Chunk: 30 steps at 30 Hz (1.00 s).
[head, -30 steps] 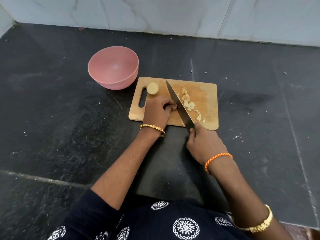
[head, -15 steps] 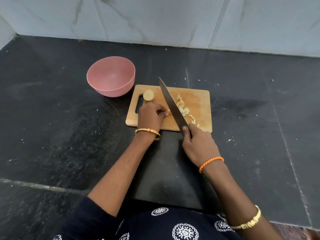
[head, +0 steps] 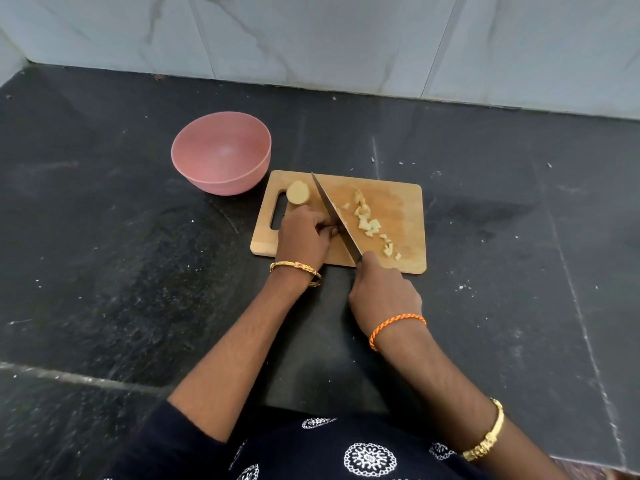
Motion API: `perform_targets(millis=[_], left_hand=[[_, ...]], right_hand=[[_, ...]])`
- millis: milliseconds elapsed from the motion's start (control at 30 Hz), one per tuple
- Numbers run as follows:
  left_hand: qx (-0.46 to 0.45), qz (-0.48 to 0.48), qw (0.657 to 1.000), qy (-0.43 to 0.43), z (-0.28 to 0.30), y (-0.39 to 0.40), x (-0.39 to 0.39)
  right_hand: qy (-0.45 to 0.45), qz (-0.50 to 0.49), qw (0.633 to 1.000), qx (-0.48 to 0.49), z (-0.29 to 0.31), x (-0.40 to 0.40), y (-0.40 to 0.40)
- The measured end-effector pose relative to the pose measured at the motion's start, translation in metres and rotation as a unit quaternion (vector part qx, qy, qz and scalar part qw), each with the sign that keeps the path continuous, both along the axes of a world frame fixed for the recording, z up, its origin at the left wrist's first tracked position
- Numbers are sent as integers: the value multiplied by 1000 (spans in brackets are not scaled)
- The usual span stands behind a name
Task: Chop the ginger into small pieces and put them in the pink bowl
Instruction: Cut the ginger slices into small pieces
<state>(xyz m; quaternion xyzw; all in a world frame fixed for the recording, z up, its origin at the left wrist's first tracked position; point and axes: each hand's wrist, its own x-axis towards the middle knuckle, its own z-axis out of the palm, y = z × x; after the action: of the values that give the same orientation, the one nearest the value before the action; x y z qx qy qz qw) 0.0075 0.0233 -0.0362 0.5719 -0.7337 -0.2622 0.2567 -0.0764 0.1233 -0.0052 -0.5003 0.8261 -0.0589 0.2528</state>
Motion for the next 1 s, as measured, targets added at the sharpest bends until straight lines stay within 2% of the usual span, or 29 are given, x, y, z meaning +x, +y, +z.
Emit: perform_targets(millis=[200, 367, 533, 633, 700, 833, 900, 1000], left_hand=[[-3, 10, 1000, 13, 2, -4, 0], [-7, 0, 1000, 30, -2, -6, 5], [-115, 13, 992, 54, -3, -6, 11], [-182, 33, 983, 10, -2, -15, 17], [-166, 39, 985, 5, -3, -24, 19], [-66, 0, 998, -3, -12, -34, 17], [-63, -3, 998, 0, -16, -33, 15], [-73, 30, 995, 53, -16, -33, 14]], right_hand=[[-21, 3, 1000, 5, 11, -13, 23], [-58, -58, 993, -85, 12, -27, 51], [-40, -146, 981, -124, 5, -51, 50], [-34, -185, 977, -98, 3, -59, 54], [-30, -186, 979, -76, 2, -59, 56], [-20, -163, 985, -57, 2, -50, 54], [-10, -145, 988, -49, 3, -43, 47], [-5, -112, 993, -30, 5, -32, 35]])
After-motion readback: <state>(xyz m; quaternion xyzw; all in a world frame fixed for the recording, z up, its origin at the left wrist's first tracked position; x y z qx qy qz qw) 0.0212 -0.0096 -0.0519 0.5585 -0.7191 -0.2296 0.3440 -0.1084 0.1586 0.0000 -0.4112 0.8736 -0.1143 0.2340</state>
